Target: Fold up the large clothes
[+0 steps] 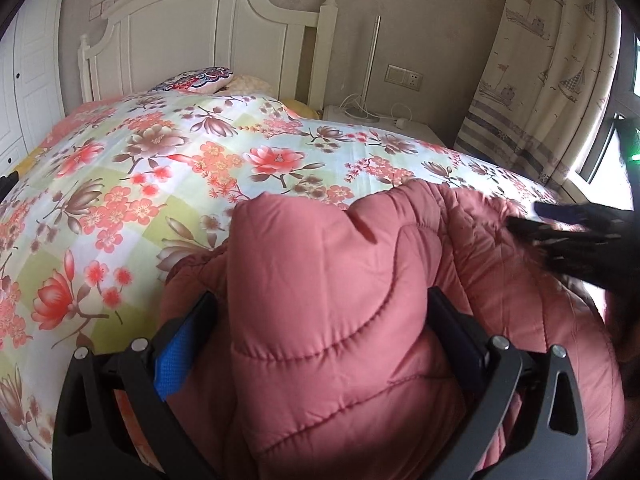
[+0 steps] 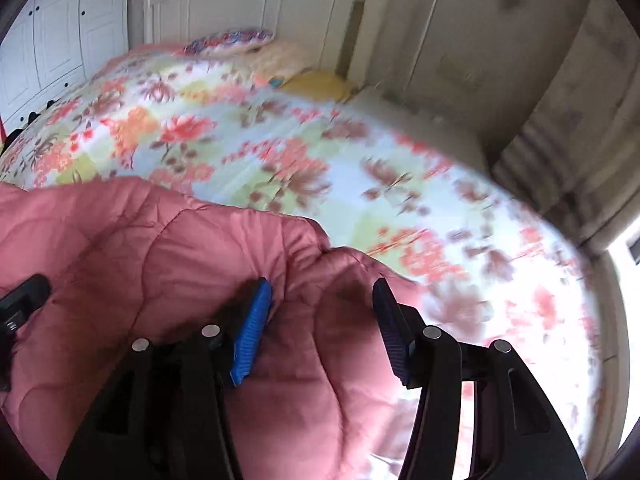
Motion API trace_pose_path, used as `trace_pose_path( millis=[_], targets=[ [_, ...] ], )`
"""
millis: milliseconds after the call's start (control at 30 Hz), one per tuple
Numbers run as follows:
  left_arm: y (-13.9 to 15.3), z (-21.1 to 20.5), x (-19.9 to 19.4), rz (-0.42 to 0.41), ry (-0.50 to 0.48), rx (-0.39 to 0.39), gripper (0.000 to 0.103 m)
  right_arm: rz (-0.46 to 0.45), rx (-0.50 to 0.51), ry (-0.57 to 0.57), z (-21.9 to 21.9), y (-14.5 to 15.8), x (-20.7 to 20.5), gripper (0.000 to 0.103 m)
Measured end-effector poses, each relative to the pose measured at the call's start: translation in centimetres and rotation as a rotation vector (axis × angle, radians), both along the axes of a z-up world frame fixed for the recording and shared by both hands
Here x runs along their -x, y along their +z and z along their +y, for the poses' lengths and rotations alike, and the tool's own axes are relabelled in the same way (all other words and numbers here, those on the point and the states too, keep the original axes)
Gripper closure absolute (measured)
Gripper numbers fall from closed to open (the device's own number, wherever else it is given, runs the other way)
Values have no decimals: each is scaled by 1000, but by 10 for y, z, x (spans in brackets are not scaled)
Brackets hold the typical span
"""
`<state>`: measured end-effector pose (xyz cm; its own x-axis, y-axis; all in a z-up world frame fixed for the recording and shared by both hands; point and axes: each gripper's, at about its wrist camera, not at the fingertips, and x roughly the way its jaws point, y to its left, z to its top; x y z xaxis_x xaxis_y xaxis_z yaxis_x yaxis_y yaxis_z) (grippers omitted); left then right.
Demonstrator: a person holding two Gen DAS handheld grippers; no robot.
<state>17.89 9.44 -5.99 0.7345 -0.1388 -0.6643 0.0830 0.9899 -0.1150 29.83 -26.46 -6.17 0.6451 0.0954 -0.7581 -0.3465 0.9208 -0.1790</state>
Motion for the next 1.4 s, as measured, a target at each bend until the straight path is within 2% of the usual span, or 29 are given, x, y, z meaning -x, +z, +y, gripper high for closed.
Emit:
trace_pose_path(
  millis=[133,200,233,333,367,400,500,567,667,767,867,967,1033,1100,1133,1167,1267,1333,1400],
  targets=[
    [0,1,0,0,1,2,2,-84,-129,55,-13,40,50,48],
    [0,0,0,-1,3,-3,2,-107,-142,112,-11,47,80,33],
    [0,0,1,-1,4,-4,2,-127,-129,144,-7,47,95,30],
    [0,-1,1,-4,5,-15,2,-135,-25,227,12,26,125,27],
    [0,-2,2,-4,5,-23,2,-151,56,237,21,8,134,28],
    [0,-4,2,-5,6,-31,2,-190,74,233,24,-1,140,29],
    [1,-4,1,-4,10,-37,2,-161,36,202,16,3,137,29],
    [0,-1,1,0,8,-20,2,-204,34,166,16,17,150,29],
    [0,-1,1,-2,9,-19,2,-290,-31,197,13,28,186,29],
    [0,-3,3,-13,4,-36,2,-231,-15,226,16,-7,197,29],
    [1,-5,4,-17,12,-58,2,-292,-17,219,14,-23,203,29],
    [2,-5,-1,26,-10,-51,2,-278,-1,213,18,-20,202,29],
    [8,-4,-9,110,-43,-53,2,-285,-2,210,18,-21,204,28],
    [26,1,-14,191,-6,-34,2,-290,-6,207,18,-23,206,28],
    [35,3,-13,200,13,-19,2,-292,-4,208,18,-23,207,28],
    [49,6,-10,181,28,6,2,-293,-3,208,18,-24,207,28],
    [105,7,10,17,-31,133,2,-294,-15,207,16,-24,207,28],
    [130,1,22,-79,-79,195,2,-294,-18,208,15,-24,207,28],
    [141,-11,27,-153,-125,205,2,-296,-18,208,16,-24,207,28]
  ],
)
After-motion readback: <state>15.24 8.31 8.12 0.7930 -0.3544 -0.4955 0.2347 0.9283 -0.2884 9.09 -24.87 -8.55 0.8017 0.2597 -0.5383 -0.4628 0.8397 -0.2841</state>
